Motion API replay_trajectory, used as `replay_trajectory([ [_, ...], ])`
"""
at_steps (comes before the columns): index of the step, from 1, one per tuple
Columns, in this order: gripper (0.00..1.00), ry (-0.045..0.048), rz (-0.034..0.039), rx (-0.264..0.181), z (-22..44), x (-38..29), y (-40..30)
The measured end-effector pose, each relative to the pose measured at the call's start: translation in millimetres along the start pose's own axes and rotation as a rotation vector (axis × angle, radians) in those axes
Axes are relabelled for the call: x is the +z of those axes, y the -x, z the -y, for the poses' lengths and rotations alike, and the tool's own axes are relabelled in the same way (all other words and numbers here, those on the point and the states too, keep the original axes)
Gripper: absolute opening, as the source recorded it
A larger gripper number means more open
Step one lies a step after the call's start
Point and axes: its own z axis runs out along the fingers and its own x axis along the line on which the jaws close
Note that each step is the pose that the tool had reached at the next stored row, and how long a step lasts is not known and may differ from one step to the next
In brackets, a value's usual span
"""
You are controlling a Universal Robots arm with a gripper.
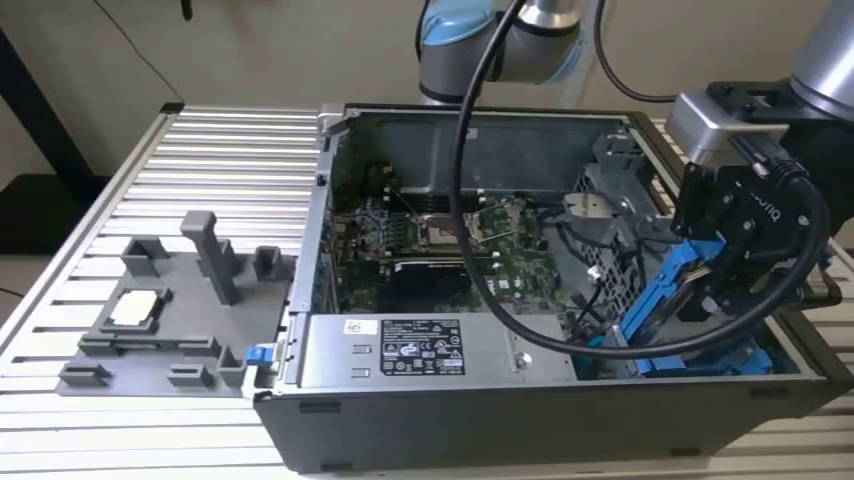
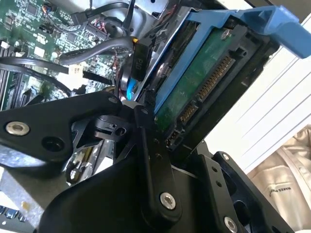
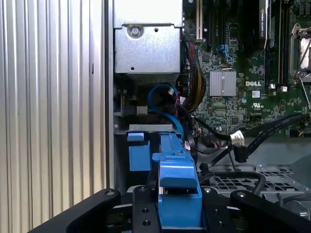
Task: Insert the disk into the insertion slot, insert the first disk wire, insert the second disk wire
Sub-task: 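Insert the disk into the insertion slot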
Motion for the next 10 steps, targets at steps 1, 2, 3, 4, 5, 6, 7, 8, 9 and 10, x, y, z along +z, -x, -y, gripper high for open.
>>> replay_trajectory([
  [1, 0.4, 0.0, -0.0003, 0.0, 0.0, 0.0, 0.0],
  [2, 0.4, 0.0, -0.0001, 0.0, 0.0, 0.0, 0.0],
  [3, 0.4, 0.0, -0.0002, 0.0, 0.0, 0.0, 0.0],
  [4, 0.47, 0.0, -0.0002, 0.0, 0.0, -0.1, -0.1],
  [5, 0.47, 0.0002, -0.0002, 0.001, -0.1, -1.5, -0.1],
  [6, 0.47, 0.0004, 0.0, 0.001, -0.2, -4.8, -0.1],
  [7, 0.47, 0.0004, -0.0002, 0.001, -0.3, -9.0, -0.2],
  [8, 0.47, 0.0004, -0.0001, 0.001, -0.5, -14.1, -0.2],
  [9, 0.47, 0.0004, -0.0001, 0.001, -0.7, -18.3, -0.2],
  [10, 0.47, 0.0004, -0.0003, 0.001, -0.8, -22.8, -0.2],
])
